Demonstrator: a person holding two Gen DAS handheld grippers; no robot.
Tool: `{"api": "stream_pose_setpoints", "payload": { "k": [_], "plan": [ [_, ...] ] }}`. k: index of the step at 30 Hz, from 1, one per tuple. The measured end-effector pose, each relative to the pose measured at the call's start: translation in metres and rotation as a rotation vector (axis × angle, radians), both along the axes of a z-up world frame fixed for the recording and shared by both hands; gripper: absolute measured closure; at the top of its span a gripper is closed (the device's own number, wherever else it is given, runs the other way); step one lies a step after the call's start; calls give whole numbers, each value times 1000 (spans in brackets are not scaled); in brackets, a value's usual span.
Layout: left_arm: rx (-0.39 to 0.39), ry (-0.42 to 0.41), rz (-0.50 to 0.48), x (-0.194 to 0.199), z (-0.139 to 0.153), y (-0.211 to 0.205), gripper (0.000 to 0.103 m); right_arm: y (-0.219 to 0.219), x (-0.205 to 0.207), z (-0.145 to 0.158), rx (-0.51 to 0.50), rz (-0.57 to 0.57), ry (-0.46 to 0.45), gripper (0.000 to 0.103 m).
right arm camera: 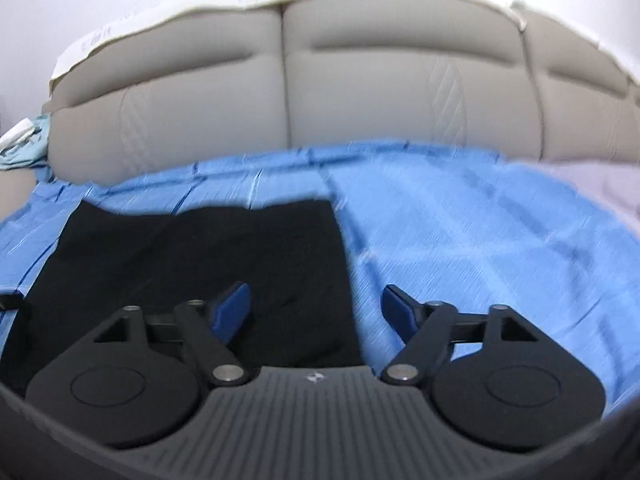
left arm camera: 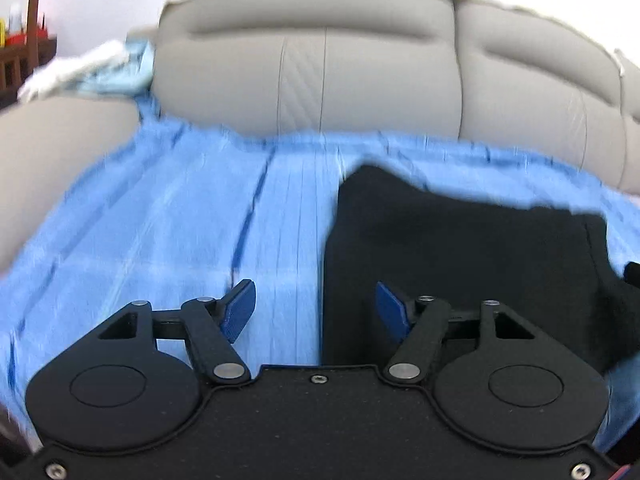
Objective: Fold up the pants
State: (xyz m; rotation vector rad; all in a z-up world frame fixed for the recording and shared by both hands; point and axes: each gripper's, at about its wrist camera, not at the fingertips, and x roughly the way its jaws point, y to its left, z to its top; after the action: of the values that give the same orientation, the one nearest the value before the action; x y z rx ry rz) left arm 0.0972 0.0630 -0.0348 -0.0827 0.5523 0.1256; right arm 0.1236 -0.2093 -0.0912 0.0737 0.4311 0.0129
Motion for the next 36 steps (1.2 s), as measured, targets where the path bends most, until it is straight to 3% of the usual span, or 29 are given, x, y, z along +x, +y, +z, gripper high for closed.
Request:
{"api": "stream_pose_setpoints", "payload": {
  "k": [2,7,9,10,11,14,16,18,20,23,26,28,29,31,32,34,36],
  "plan": [
    [24,-29,-24,14,9,-3,57,-9,7,10,15,-1,-20,15],
    [32,-46,-116,59,14,-27,78,-15,47,14,32,54,9,17],
    [6,-54,-162,73,13,-37,77,-6,63,12,9,88,31,45],
    [3,-63,-178,79,11,-42,78,-2,68,10,-2,102,41,76],
    [13,-70,-182,86,6,-45,77,2,73,9,-9,111,49,90],
    [90,-69,-121,111,-12,-52,78,12,75,8,-42,129,4,90],
    [99,-32,-79,126,-27,-47,84,13,70,10,-35,107,-48,90],
    [106,-51,-58,127,-36,-45,84,12,64,15,-32,78,-114,89],
    [138,-59,-59,125,-39,-49,84,13,62,17,-15,130,-145,86],
    [139,-63,-58,126,-42,-49,84,29,72,7,-105,199,-62,81],
    [112,-65,-52,126,-42,-46,84,37,86,-7,-207,118,23,84],
    [106,-68,-49,126,-41,-44,84,24,98,-11,-176,18,79,90],
    [108,-68,-48,126,-41,-44,84,14,106,-16,-154,-35,131,87],
    [117,-68,-49,126,-40,-46,84,0,106,-15,-52,-37,128,86],
    [119,-68,-49,125,-40,-46,84,-3,103,-14,-29,-20,119,83],
    [111,-71,-48,126,-40,-46,84,-8,93,-11,17,-19,69,66],
    [100,-73,-49,125,-40,-44,84,-14,77,-3,82,-2,-46,62]
  ]
}}
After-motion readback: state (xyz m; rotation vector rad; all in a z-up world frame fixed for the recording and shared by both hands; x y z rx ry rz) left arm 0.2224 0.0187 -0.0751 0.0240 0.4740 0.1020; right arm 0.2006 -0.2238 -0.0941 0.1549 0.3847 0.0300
